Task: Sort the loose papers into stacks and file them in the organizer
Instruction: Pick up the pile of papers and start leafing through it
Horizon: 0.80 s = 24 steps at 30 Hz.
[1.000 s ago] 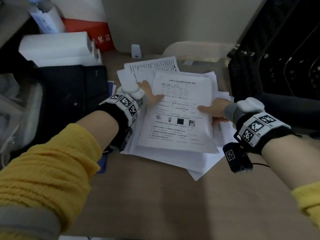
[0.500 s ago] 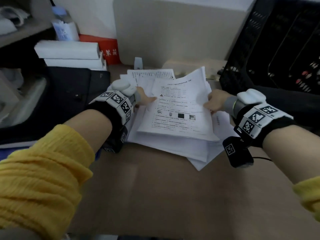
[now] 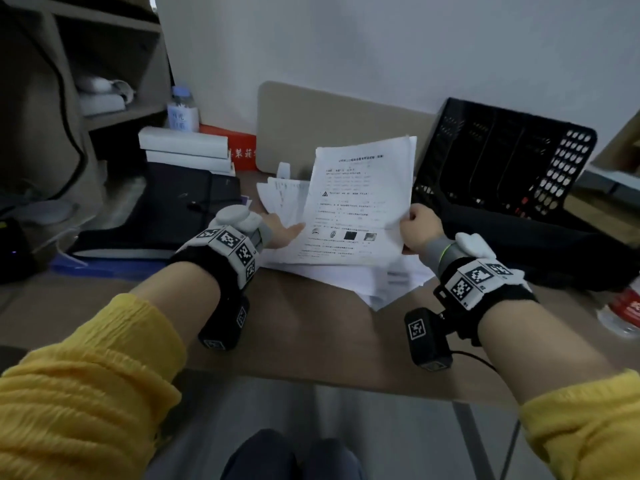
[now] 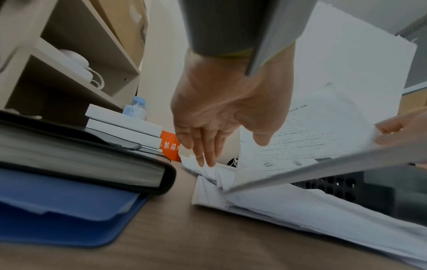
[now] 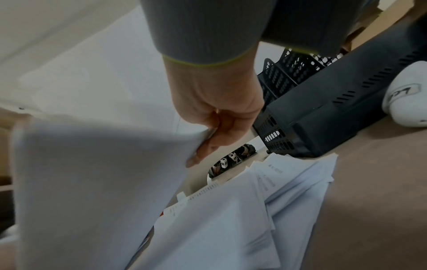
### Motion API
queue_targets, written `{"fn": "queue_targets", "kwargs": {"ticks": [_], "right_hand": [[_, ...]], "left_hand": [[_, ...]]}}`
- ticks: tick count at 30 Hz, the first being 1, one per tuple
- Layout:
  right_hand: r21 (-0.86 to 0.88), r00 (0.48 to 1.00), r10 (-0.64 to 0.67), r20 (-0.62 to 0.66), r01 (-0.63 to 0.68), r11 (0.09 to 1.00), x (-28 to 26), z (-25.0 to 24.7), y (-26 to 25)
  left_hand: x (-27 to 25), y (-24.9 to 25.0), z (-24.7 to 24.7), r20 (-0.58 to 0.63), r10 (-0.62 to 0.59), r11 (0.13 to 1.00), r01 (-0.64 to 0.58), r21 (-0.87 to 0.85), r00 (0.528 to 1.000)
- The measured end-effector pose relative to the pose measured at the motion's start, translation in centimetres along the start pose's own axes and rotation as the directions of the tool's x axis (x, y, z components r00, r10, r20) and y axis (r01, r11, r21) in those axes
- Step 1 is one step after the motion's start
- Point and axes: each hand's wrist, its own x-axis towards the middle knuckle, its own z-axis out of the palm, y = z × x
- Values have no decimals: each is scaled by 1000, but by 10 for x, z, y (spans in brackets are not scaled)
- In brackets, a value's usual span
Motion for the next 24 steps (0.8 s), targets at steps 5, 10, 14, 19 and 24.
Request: {"fn": "queue_targets", "kwargs": {"ticks": [5,10,14,19,24], "right_hand": [[47,999,-5,49,3,999,-11,-8,-2],[106,995,-16,103,5,994,-8,-11,4],[51,990,-53,129,47,998,18,-7,5],[79,991,-36,130,26,997,60,15,9],[157,984,37,176,-65,985,99,35,6]], "left_hand": [[-3,-3,-4,-18,29,975,-32,-218,999],[4,-2,-1,-206,47,877,-139,-459,977],[28,-2,-6,-255,-4,779,-157,-608,967],[62,6,-13,-210,19,672,-168,-721,977],[90,17,-20,-204,53,736,-177,-654,977]]}}
